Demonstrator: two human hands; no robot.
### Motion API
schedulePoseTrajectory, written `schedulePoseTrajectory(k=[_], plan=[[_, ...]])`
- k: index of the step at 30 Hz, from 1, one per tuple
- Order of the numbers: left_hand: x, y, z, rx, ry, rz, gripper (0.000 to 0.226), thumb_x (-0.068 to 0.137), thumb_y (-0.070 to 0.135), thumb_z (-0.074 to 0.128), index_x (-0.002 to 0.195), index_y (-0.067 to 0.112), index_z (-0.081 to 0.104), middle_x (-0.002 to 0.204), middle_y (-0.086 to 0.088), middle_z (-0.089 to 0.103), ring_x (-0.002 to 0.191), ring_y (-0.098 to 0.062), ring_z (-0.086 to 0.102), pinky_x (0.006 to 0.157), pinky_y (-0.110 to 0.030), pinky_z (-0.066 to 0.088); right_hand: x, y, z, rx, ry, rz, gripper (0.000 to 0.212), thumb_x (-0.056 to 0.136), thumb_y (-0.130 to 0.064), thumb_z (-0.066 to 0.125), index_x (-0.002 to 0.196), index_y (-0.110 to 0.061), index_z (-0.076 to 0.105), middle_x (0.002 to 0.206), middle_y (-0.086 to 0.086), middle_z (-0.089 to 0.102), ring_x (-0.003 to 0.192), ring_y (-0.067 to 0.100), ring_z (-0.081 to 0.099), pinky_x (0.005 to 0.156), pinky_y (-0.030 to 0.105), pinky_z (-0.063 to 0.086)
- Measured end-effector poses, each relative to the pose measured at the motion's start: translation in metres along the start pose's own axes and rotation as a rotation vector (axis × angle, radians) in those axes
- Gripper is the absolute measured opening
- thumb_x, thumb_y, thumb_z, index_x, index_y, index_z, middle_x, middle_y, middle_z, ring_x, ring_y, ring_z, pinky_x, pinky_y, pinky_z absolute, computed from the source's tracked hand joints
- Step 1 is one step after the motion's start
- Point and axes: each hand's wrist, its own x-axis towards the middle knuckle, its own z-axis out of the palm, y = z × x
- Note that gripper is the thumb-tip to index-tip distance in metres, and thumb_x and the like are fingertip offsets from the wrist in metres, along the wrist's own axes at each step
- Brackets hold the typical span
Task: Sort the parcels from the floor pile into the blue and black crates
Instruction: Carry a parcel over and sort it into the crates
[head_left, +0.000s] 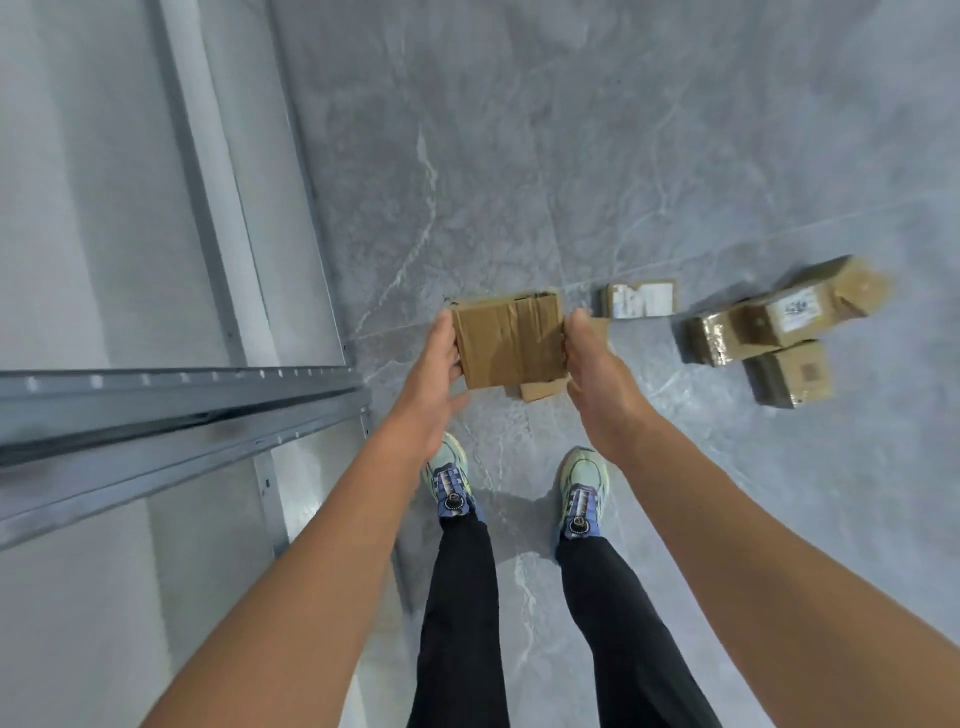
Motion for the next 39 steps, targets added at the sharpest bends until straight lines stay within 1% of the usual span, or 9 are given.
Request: schedulePoseTrajectory(k=[6,9,15,20,23,27,30,33,39], plan=[[-0.112,0.082,0.068,0.074,-0.106,0.137,0.041,0.103,0.067,0.023,0.118,0.048,0.056,0.124,0.021,0.059,0.113,0.005,0.052,0.098,-0.040,0.039,-0.125,-0.073,-0.047,0.086,0.076,-0.113,0.070,0.100,-0.074,0.031,0.157,-0.035,0.041,0.163,-0.011,0.038,0.150,0.009,0.031,0.126,0.040,0.018],[-0.153,0.112,0.099,0.130,-0.179,0.190,0.047,0.103,0.068,0.025,0.133,0.045,0.051,0.133,0.020,0.057,0.116,0.007,0.052,0.086,-0.033,0.045,-0.177,-0.094,-0.071,0.155,0.135,-0.196,0.065,0.100,-0.075,0.031,0.154,-0.040,0.045,0.162,-0.014,0.038,0.153,0.010,0.028,0.128,0.043,0.016],[-0.220,0.154,0.149,0.318,-0.396,0.292,0.049,0.101,0.071,0.024,0.139,0.050,0.046,0.131,0.031,0.053,0.125,0.006,0.049,0.102,-0.038,0.040,-0.272,-0.109,-0.100,0.269,0.317,-0.320,0.067,0.085,-0.091,0.040,0.130,-0.044,0.059,0.149,-0.012,0.051,0.141,0.011,0.042,0.127,0.053,0.022],[-0.266,0.166,0.187,0.478,-0.569,0.324,0.049,0.098,0.073,0.027,0.135,0.052,0.052,0.140,0.024,0.055,0.131,0.000,0.050,0.110,-0.043,0.042,-0.341,-0.102,-0.114,0.390,0.470,-0.380,0.039,0.103,-0.069,0.035,0.120,-0.048,0.062,0.126,-0.026,0.059,0.110,-0.015,0.057,0.100,0.014,0.044],[-0.291,0.167,0.214,0.603,-0.671,0.350,0.050,0.091,0.080,0.032,0.125,0.057,0.059,0.136,0.029,0.058,0.131,0.001,0.052,0.110,-0.044,0.043,-0.378,-0.085,-0.123,0.487,0.534,-0.403,0.066,0.086,-0.090,0.041,0.137,-0.051,0.057,0.152,-0.020,0.048,0.140,0.001,0.045,0.125,0.039,0.027],[-0.329,0.153,0.257,0.736,-0.812,0.387,0.049,0.098,0.073,0.028,0.133,0.053,0.056,0.135,0.030,0.057,0.119,0.010,0.054,0.090,-0.033,0.048,-0.429,-0.055,-0.132,0.595,0.674,-0.474,0.040,0.103,-0.071,0.029,0.124,-0.055,0.059,0.131,-0.032,0.055,0.105,-0.019,0.062,0.126,0.041,0.022],[-0.356,0.133,0.290,0.824,-0.881,0.400,0.040,0.101,0.071,0.028,0.110,0.057,0.065,0.114,0.035,0.064,0.100,0.011,0.063,0.104,-0.043,0.046,-0.459,-0.025,-0.143,0.685,0.756,-0.509,0.059,0.101,-0.074,0.031,0.150,-0.047,0.050,0.159,-0.021,0.043,0.146,-0.001,0.038,0.124,0.035,0.021],[-0.385,0.106,0.321,0.912,-0.981,0.416,0.042,0.099,0.073,0.031,0.122,0.055,0.061,0.127,0.028,0.060,0.092,0.011,0.069,0.098,-0.043,0.048,-0.490,0.008,-0.157,0.772,0.838,-0.560,0.062,0.101,-0.076,0.031,0.153,-0.047,0.046,0.163,-0.020,0.038,0.154,0.004,0.026,0.124,0.034,0.019],[-0.447,0.030,0.374,1.103,-1.144,0.399,0.068,0.080,0.095,0.033,0.138,0.062,0.050,0.139,0.032,0.054,0.127,-0.001,0.052,0.109,-0.047,0.044,-0.558,0.093,-0.176,0.933,1.008,-0.599,0.060,0.101,-0.076,0.031,0.152,-0.049,0.047,0.161,-0.022,0.040,0.152,0.002,0.028,0.124,0.034,0.021]])
